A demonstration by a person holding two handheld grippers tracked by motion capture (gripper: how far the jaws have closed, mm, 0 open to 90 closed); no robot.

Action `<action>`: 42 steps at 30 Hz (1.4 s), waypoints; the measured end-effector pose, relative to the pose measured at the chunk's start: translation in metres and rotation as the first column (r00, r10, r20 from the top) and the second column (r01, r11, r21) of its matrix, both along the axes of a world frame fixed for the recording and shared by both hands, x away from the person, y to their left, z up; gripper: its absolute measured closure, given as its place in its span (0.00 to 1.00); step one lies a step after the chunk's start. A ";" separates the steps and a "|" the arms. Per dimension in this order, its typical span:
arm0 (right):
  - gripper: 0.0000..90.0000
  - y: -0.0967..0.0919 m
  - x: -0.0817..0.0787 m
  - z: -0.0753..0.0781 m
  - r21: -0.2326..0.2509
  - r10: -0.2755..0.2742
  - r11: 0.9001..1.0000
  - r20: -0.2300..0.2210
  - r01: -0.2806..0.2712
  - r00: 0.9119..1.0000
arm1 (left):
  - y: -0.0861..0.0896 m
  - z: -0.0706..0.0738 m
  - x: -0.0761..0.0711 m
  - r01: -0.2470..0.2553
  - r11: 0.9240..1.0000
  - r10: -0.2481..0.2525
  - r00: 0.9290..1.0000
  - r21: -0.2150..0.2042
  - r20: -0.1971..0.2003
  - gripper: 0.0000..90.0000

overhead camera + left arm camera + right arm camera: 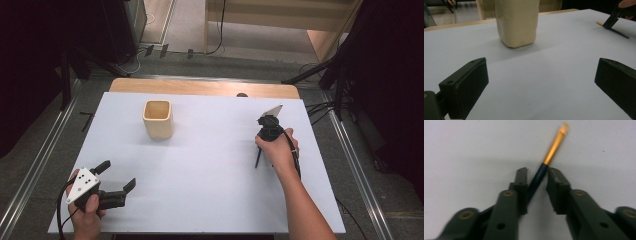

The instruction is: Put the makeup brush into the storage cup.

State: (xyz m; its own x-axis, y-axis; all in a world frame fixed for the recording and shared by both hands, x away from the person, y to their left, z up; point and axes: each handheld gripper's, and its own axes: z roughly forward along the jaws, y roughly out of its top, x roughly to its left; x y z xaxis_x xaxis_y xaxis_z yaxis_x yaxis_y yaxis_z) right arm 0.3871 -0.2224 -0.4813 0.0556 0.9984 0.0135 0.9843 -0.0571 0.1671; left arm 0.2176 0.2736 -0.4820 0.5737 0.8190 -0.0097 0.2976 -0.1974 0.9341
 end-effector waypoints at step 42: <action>0.94 -0.012 -0.088 0.032 0.179 0.045 0.963 0.630 -0.201 0.775 | -0.060 0.008 0.034 0.122 0.993 -0.122 0.992 0.002 -0.029 0.00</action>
